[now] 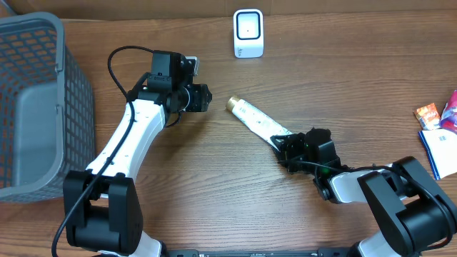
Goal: Scan the item barcode
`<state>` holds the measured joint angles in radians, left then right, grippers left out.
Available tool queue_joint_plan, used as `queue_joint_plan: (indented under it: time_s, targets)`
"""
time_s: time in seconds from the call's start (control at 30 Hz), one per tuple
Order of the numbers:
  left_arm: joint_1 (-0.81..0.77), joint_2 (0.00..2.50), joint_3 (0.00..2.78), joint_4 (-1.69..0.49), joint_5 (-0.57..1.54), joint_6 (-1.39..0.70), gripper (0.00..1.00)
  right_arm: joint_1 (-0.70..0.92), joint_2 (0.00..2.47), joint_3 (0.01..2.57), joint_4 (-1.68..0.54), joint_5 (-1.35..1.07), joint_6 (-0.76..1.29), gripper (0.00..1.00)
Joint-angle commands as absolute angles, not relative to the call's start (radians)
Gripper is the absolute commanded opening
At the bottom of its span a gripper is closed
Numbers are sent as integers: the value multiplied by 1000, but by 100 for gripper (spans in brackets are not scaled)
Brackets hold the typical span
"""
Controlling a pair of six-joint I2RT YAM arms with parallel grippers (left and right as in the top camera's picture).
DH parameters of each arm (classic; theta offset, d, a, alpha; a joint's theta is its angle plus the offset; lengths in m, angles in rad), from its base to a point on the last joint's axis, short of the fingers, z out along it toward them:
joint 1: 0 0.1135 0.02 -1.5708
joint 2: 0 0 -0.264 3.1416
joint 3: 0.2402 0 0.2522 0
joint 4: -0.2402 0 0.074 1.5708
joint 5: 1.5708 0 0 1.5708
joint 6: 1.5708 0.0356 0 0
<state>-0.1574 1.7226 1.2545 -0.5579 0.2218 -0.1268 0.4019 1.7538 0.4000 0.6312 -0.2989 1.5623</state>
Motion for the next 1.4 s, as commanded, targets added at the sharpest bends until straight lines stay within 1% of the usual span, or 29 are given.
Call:
queue_joint_plan:
  time_s: [0.0,0.07,0.13,0.37,0.5,0.63,0.73,0.9,1.0,1.1,1.27,1.3,1.33,1.37]
  targets:
    - [-162,1721,1259,-563,199,-119,56,405,1802,369,599,-248,1528,16]
    - [-162,1721,1259,-563,199,-119,56,405,1802,369,624,-249,1474,11]
    - [-162,1721,1259,-564,199,-119,56,405,1801,369,652,-255,1421,4]
    - [-162,1721,1259,-564,199,-119,57,405,1801,369,752,-316,1242,4]
    - [-162,1721,1259,-565,199,-119,60,405,1790,369,807,-412,1123,4]
    - [-162,1721,1259,-564,199,-119,61,405,1756,369,830,-536,1011,4]
    - [-162,1721,1259,-564,199,-119,62,403,1715,369,815,-616,958,4]
    - [-162,1721,1259,-565,199,-119,63,403,1679,368,730,-805,854,4]
    - [-162,1721,1259,-565,200,-120,63,403,1679,368,676,-816,842,4]
    - [-162,1721,1259,-566,200,-120,64,397,1679,368,687,-813,836,4]
    - [-165,1724,1259,-619,200,-134,72,391,1678,368,779,-846,801,4]
    - [-165,1727,1259,-631,194,-134,83,391,1677,368,795,-852,798,4]
    - [-165,1728,1258,-638,190,-134,100,391,1676,368,810,-862,798,4]
    - [-165,1731,1258,-645,186,-134,100,391,1676,368,819,-871,794,4]
